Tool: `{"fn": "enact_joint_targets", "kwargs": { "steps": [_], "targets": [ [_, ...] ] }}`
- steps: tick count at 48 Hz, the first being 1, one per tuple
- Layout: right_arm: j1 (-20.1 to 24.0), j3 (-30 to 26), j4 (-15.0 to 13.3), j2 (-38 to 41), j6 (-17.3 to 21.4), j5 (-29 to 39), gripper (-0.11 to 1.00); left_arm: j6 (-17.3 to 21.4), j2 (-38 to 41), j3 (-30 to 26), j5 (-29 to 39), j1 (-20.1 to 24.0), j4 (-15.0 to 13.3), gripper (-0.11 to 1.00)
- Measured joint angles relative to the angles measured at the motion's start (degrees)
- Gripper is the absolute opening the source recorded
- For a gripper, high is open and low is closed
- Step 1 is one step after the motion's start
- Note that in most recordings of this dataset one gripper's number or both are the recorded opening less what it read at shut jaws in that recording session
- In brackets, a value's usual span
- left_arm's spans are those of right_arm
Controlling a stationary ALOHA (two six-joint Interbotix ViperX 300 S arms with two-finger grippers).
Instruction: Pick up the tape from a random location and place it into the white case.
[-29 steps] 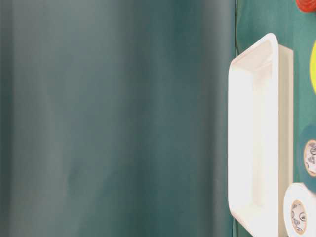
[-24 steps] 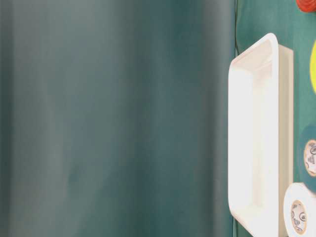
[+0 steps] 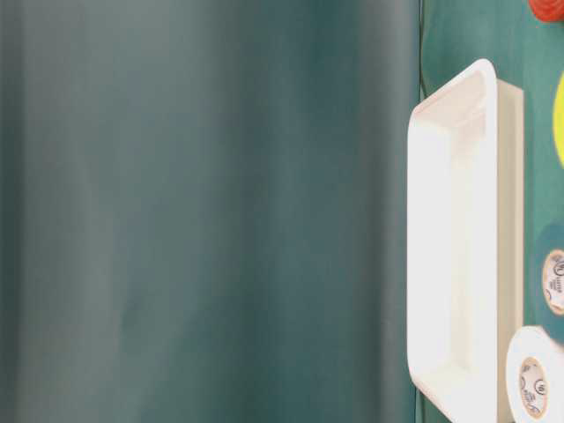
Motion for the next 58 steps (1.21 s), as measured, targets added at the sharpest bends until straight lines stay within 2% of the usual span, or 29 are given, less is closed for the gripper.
{"fn": "enact_joint_targets", "kwargs": {
  "steps": [11,15,19,27,32,58],
  "targets": [
    [0.0,0.0,0.0,0.0,0.0,0.2,0.0,0.0,0.0,0.1,0.1,0.0,-0.1,0.02],
    [0.0,0.0,-0.1,0.0,0.0,0.2,0.0,-0.1,0.1,-0.1,0.1,0.1,-0.2,0.09],
    [0.0,0.0,-0.1,0.0,0.0,0.2,0.0,-0.1,0.1,-0.1,-0.1,0.0,-0.1,0.28],
    [0.0,0.0,-0.1,0.0,0.0,0.3,0.0,-0.4,0.1,-0.2,-0.2,-0.4,-0.1,0.8],
    [0.0,0.0,-0.1,0.0,0.0,0.4,0.0,-0.3,0.0,-0.2,-0.2,-1.1,-0.1,0.98],
    [-0.1,0.0,-0.1,0.0,-0.1,1.1,0.0,-0.1,0.1,-0.1,0.6,-0.4,-0.1,0.99]
  ]
}}
